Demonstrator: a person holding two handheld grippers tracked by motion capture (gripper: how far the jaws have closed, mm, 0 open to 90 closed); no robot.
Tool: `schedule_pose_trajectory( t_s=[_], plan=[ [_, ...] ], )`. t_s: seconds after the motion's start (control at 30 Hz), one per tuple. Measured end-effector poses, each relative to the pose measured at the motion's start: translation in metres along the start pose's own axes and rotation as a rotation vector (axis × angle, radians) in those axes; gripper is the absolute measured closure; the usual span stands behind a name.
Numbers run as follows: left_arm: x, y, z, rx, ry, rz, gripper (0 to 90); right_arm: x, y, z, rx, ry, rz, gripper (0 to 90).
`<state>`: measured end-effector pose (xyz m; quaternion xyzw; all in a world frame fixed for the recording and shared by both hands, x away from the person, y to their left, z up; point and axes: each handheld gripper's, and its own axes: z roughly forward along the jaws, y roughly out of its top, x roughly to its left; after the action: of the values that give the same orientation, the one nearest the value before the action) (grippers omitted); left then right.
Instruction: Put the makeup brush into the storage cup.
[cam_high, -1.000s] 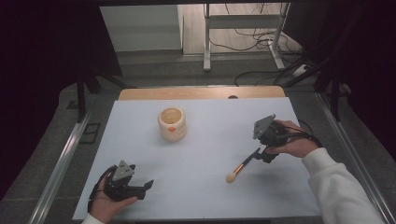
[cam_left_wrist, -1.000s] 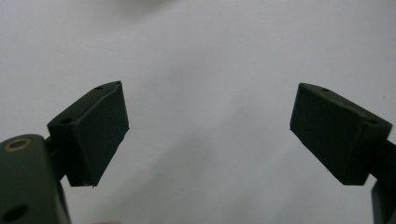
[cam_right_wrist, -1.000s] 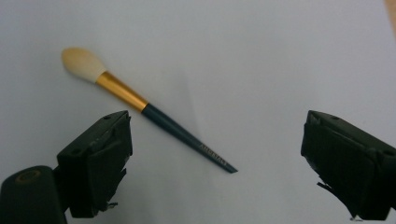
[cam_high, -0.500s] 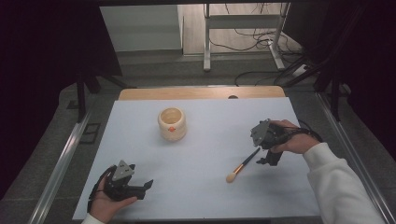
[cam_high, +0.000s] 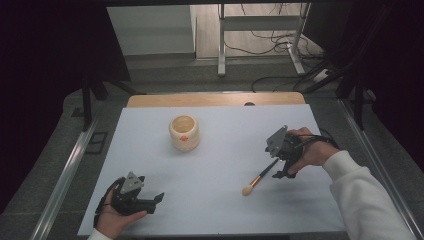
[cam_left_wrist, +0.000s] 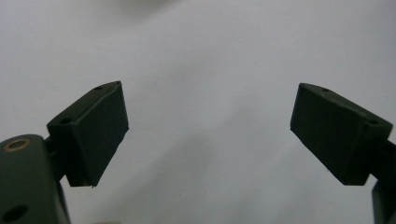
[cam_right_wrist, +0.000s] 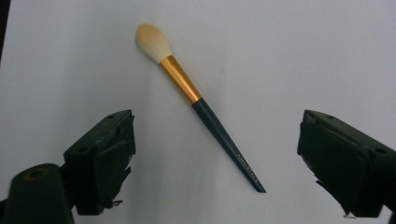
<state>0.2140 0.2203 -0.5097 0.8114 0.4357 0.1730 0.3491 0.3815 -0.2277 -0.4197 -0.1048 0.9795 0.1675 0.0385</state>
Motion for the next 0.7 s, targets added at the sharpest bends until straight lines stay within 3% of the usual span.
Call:
schedule_pose_trajectory(
  t_s=[0.1, 0.23, 0.4, 0.7],
  plan=[
    [0.0, 0.0, 0.0, 0.002, 0.001, 0.002, 11.7, 0.0, 0.002, 0.0, 0.0, 0.003, -0.009, 12.1],
    [0.0, 0.0, 0.0, 0.003, 0.0, 0.003, 11.7, 0.002, 0.006, 0.004, 0.052, 0.023, -0.015, 14.0],
    [0.0, 0.0, 0.001, 0.007, 0.0, -0.001, 11.8, 0.008, 0.013, 0.009, 0.093, 0.054, -0.066, 19.0],
    [-0.001, 0.001, 0.0, 0.007, 0.004, 0.001, 11.8, 0.014, 0.021, 0.023, 0.132, 0.1, -0.127, 20.2]
  ],
)
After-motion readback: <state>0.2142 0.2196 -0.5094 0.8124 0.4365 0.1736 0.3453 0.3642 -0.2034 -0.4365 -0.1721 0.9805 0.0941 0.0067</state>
